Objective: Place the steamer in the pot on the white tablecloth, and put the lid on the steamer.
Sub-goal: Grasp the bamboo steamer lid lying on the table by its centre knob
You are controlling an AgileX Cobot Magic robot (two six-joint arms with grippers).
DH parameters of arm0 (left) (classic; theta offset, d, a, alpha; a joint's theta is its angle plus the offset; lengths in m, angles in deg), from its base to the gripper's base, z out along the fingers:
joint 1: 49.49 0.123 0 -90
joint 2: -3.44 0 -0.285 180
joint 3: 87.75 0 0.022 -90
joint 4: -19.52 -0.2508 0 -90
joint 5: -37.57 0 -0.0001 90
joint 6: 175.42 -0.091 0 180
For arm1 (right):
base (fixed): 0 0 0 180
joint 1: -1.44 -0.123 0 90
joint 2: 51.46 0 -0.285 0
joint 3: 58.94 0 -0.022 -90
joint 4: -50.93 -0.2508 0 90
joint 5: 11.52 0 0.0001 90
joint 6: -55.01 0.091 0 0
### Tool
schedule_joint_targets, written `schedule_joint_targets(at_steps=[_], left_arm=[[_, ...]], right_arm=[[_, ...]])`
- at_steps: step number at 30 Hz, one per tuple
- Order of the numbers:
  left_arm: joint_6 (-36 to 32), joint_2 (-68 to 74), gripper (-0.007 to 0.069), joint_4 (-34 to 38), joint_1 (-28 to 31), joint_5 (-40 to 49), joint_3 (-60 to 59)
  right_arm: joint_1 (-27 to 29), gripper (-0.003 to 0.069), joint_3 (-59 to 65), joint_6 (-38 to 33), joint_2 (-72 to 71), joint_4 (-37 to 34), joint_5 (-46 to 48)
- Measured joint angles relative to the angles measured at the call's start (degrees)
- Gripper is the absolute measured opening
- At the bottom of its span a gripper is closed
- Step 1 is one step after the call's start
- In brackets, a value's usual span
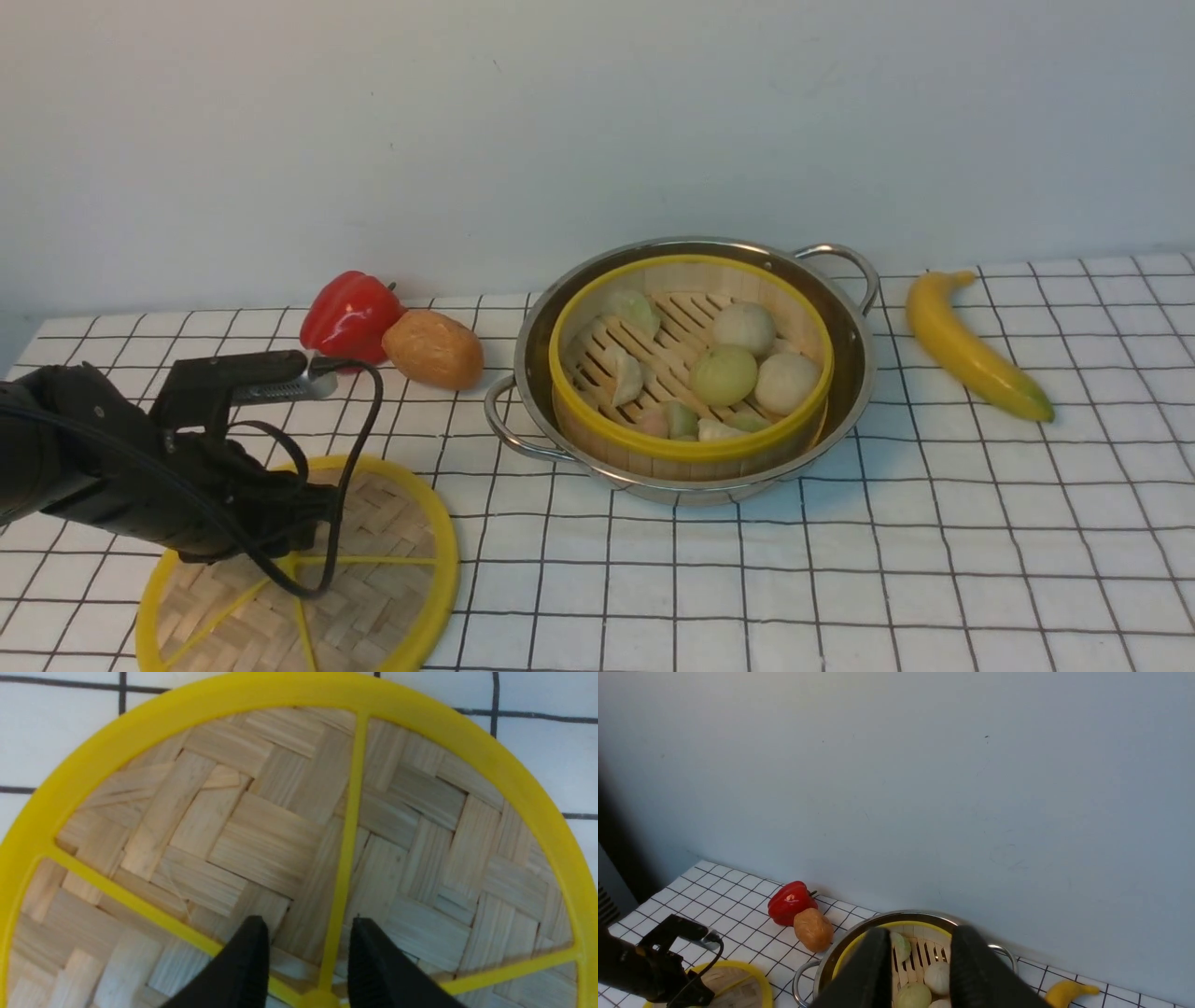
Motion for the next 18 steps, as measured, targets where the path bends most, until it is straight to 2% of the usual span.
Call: schedule_joint_targets(at_steps=[8,18], left_arm=[[-0.2,0.3,0.0243,0.0,0.0,2.4,0.5],[1.3,0.5,0.0243,-5.6,0.0,12.5,7.1]], right_arm=[[0.0,0.0202,0.1,0.0,0.0,-0.2,0.0],[0.0,0.022,0.1,-0.3,0.0,-0.2,0.0]])
